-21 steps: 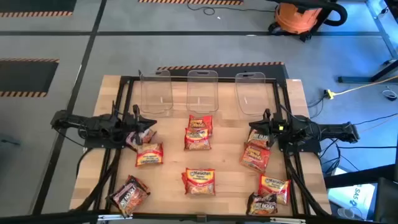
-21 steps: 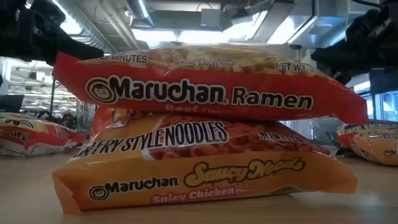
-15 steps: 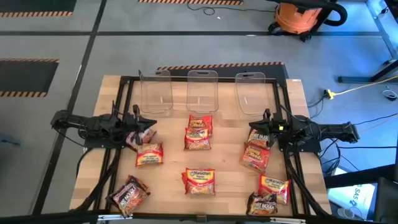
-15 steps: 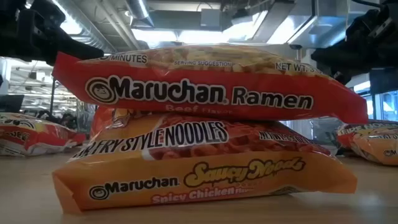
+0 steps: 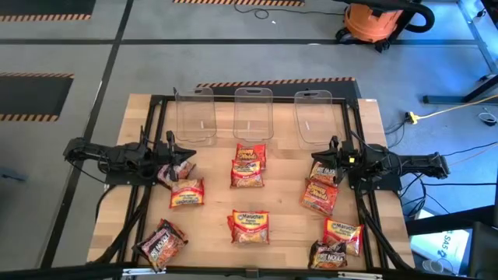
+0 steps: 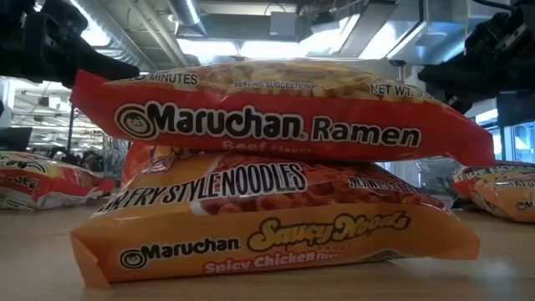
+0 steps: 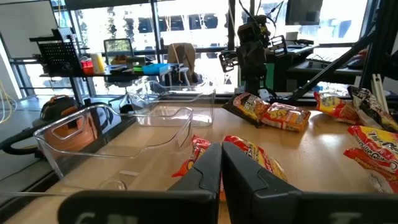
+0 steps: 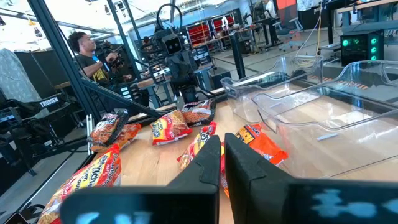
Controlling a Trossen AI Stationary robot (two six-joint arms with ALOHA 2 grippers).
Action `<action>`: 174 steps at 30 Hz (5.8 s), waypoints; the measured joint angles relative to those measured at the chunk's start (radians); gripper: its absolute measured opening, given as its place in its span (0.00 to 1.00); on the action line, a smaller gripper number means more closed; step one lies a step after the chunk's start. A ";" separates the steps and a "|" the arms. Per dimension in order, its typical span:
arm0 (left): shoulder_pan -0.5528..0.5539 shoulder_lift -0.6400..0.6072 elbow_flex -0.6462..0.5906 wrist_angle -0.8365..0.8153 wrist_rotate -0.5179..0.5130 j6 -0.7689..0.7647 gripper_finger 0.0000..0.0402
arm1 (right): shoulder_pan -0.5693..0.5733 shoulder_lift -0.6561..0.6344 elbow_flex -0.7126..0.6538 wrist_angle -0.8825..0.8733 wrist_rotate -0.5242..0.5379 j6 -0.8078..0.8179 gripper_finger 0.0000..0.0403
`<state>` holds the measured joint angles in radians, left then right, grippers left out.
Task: Sort Maruchan noodles
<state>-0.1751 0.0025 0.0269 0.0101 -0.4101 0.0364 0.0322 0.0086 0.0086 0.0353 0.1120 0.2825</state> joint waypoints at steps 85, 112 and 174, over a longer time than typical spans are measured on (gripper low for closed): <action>0.081 1.045 0.198 0.657 0.091 -0.295 0.03 | 0.000 1.146 0.337 0.494 0.172 -0.116 0.44; 0.076 1.221 0.199 0.672 0.243 -0.445 0.26 | -0.042 1.843 1.047 0.051 -0.116 -0.237 0.60; 0.077 1.221 0.199 0.769 0.134 -0.367 0.26 | -0.430 1.561 1.043 0.133 0.019 -0.995 0.00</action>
<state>-0.0982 1.2236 0.2256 0.7792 -0.2761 -0.3305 -0.3975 1.5700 1.0519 0.1688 0.1305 -0.7127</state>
